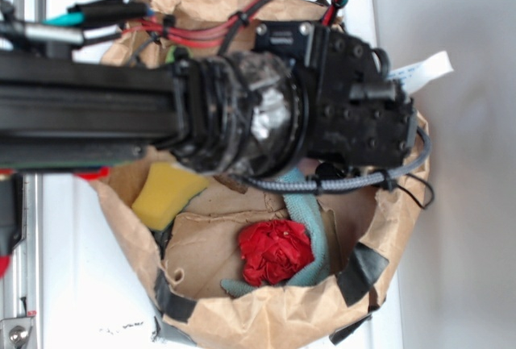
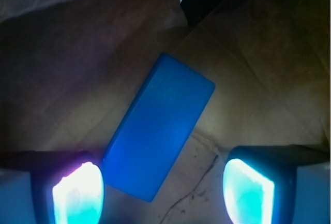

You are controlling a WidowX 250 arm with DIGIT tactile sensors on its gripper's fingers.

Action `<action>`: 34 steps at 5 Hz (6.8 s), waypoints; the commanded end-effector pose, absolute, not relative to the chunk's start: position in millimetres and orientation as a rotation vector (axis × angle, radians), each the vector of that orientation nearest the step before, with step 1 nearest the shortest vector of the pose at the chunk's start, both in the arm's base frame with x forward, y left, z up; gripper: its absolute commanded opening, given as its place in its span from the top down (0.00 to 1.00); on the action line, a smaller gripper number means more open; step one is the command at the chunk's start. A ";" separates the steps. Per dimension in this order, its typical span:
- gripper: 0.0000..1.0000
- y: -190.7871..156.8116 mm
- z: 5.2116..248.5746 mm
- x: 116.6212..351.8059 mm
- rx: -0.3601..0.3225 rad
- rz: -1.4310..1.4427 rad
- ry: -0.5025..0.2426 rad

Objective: Grab the blue block.

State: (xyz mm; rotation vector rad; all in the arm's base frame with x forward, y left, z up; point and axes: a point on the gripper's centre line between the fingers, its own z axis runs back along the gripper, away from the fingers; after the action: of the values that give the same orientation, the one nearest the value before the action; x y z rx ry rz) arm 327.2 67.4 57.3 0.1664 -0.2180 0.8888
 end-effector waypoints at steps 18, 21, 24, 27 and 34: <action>1.00 31.4 73.9 320.2 0.085 0.483 -0.628; 1.00 22.3 138.1 286.5 -0.056 0.310 -0.464; 0.00 44.9 121.5 307.2 0.042 0.424 -0.508; 0.00 71.3 93.4 326.0 -0.005 0.470 -0.468; 0.00 79.7 62.9 349.5 -0.092 0.505 -0.344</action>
State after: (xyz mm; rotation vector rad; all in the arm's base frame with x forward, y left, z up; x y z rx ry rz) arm 343.6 68.8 47.0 -0.0845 -0.2989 0.5086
